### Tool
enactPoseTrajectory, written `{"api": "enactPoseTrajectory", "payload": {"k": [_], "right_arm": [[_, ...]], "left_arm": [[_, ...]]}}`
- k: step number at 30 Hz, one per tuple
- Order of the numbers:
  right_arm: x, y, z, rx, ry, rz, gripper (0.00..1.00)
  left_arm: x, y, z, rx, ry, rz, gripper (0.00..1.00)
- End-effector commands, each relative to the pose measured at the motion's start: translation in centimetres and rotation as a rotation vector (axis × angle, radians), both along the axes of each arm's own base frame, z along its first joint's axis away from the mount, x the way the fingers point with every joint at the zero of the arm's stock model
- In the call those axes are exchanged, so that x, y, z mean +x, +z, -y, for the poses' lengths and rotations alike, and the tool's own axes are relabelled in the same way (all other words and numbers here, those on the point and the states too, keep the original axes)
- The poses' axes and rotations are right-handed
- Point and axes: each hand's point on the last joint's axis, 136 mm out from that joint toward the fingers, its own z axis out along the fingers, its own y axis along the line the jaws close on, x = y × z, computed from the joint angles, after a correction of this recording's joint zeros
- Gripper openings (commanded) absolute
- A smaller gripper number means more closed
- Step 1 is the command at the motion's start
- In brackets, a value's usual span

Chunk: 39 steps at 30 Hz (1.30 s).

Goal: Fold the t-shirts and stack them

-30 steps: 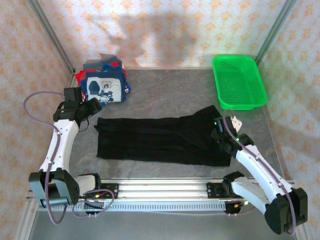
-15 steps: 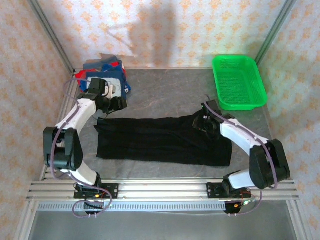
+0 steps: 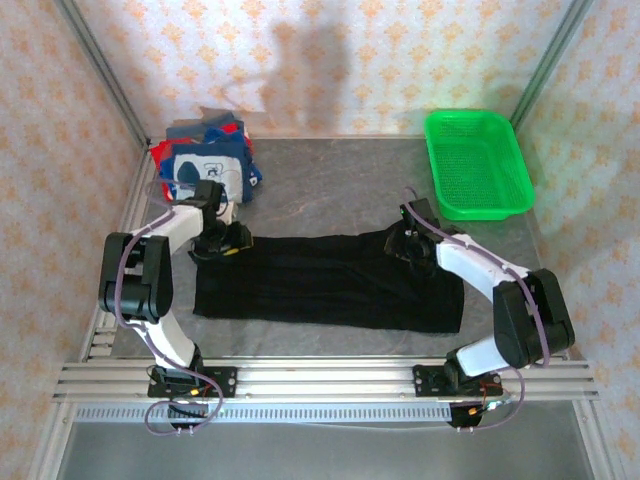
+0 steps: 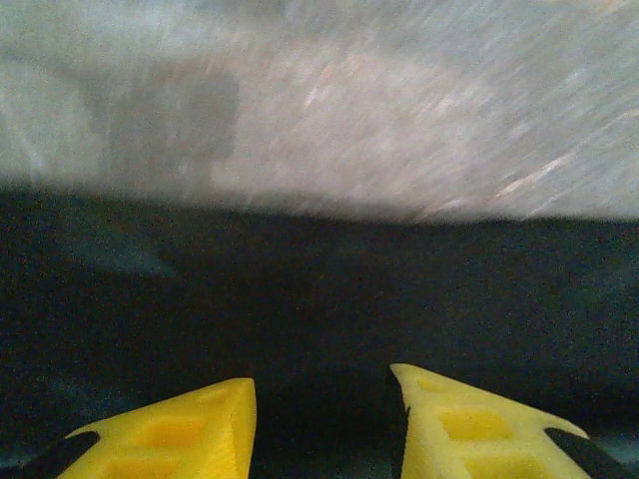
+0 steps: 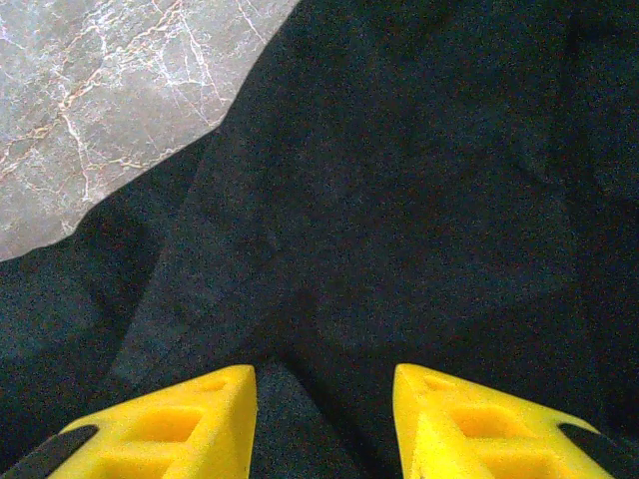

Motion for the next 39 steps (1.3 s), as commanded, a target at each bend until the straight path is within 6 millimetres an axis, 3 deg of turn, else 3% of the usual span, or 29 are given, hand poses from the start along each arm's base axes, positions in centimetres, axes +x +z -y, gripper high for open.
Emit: {"api": "enactPoseTrajectory", "payload": {"k": [1, 14, 20, 23, 25, 29, 32, 39], "right_arm": [[0.0, -0.7, 0.5, -0.028, -0.028, 0.006, 0.41], [0.2, -1.5, 0.9, -0.067, -0.024, -0.025, 0.41], [1.4, -1.1, -1.4, 0.018, 0.060, 0.007, 0.41], [1.7, -1.0, -2.4, 0.051, 0.105, 0.014, 0.41], [1.9, -1.2, -2.5, 0.046, 0.118, 0.010, 0.42], [2.2, -2.2, -2.7, 0.027, 0.143, -0.017, 0.42], [2.3, -2.9, -3.0, 0.029, 0.160, -0.039, 0.41], [2.2, -4.0, -3.2, 0.021, 0.194, -0.070, 0.37]], "left_arm": [[-0.6, -0.9, -0.8, 0.059, 0.018, -0.002, 0.38], [-4.4, 0.1, -1.3, 0.066, 0.115, -0.040, 0.34], [-5.5, 2.3, -0.5, 0.012, 0.120, -0.001, 0.35], [-5.8, 4.5, 0.0, -0.029, 0.130, 0.060, 0.35], [-5.6, 7.2, 0.4, -0.067, 0.153, 0.143, 0.37], [-5.1, 14.2, 0.0, -0.094, 0.207, 0.357, 0.60], [-5.7, 17.7, -0.4, -0.082, 0.216, 0.427, 0.68], [-7.4, 21.1, -1.1, -0.046, 0.225, 0.492, 0.72]]}}
